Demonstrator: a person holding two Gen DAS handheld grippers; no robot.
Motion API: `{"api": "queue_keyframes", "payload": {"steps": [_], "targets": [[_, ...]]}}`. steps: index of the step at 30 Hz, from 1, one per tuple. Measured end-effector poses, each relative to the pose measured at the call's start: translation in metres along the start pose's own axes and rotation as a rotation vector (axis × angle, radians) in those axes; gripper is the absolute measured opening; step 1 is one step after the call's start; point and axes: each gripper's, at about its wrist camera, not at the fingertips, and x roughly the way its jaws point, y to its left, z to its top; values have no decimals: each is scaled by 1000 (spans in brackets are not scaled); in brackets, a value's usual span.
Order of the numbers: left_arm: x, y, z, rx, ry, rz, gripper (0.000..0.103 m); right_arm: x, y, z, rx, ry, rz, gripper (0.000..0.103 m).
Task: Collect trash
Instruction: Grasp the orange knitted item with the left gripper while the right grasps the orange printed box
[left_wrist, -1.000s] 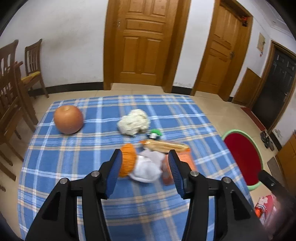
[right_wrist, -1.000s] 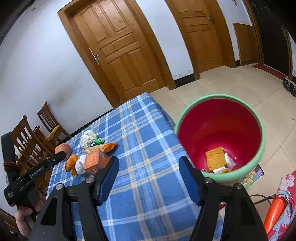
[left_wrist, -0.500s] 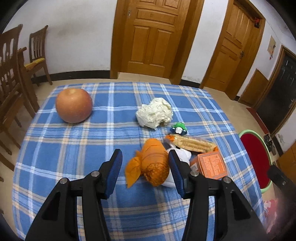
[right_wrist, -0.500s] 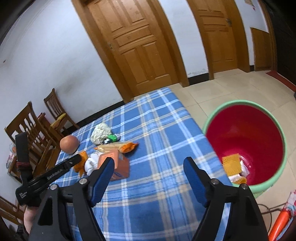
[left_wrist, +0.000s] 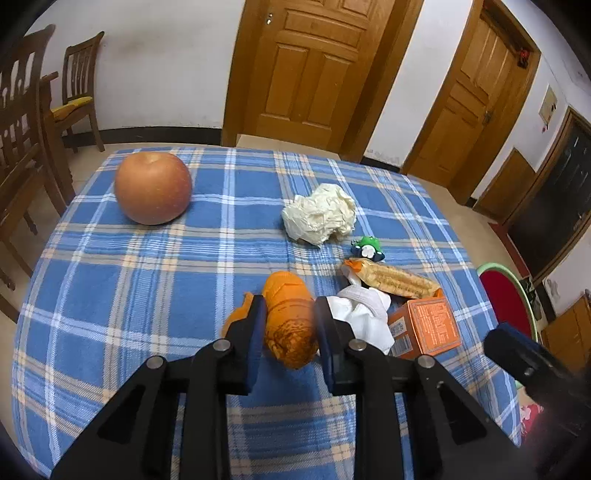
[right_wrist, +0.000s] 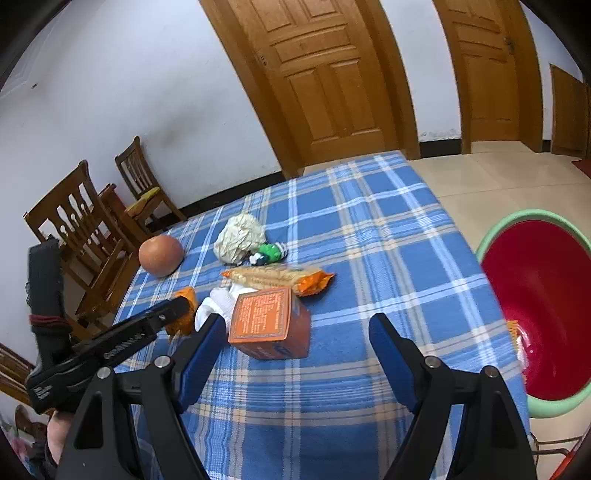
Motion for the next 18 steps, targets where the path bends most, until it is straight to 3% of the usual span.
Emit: {"api": "queue_keyframes", "payload": {"steps": [18], "targets": [[-41,39,-14,-138,-48,-26,25,34,43,-8,-153,59,-33,82]]}}
